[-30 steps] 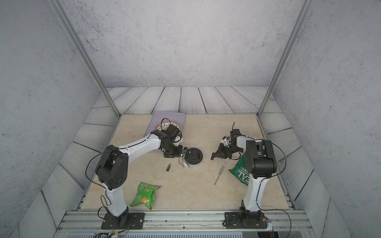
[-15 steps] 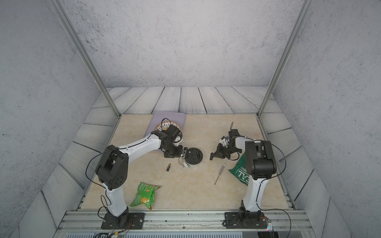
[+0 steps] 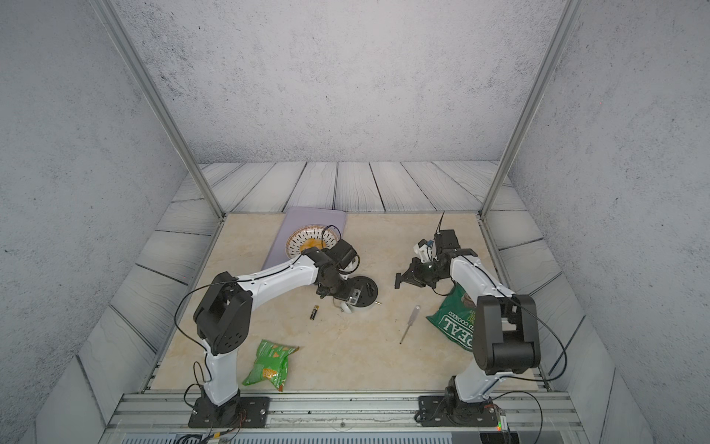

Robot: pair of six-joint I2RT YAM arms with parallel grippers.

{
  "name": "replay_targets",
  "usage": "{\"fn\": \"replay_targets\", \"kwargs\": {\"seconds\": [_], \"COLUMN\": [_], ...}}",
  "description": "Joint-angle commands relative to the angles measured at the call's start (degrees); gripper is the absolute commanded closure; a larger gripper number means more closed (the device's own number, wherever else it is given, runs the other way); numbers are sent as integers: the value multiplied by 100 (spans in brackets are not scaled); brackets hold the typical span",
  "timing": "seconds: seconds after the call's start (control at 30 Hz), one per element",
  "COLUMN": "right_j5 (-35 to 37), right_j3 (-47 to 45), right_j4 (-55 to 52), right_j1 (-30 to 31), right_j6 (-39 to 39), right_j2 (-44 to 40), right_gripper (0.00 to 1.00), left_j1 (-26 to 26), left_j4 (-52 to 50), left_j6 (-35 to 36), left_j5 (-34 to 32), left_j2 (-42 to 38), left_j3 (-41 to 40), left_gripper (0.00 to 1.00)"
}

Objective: Remove the battery from the alarm
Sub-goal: Move the alarm to the center of the board.

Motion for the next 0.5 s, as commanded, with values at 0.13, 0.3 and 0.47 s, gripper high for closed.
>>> {"fn": "replay_targets", "kwargs": {"seconds": [0.13,0.3,0.47], "right_j5": [-158,-57,19], "right_j3": [213,420,609], "right_j4": [-517,-610,-479], "right_j1": [310,705,1108], "right_j6": [-307,-227,49], "right_j2": [-393,-173,145], "right_gripper": [100,100,100], "left_j1": [44,70,164], "left_j4": [-478,-505,-571], "left_j6": [283,338,362], "left_j5": [-684,-873,-1011], "left_j2": [78,-131,-280], "left_j3": [70,-253,-364], "left_gripper": [1,1,1]}}
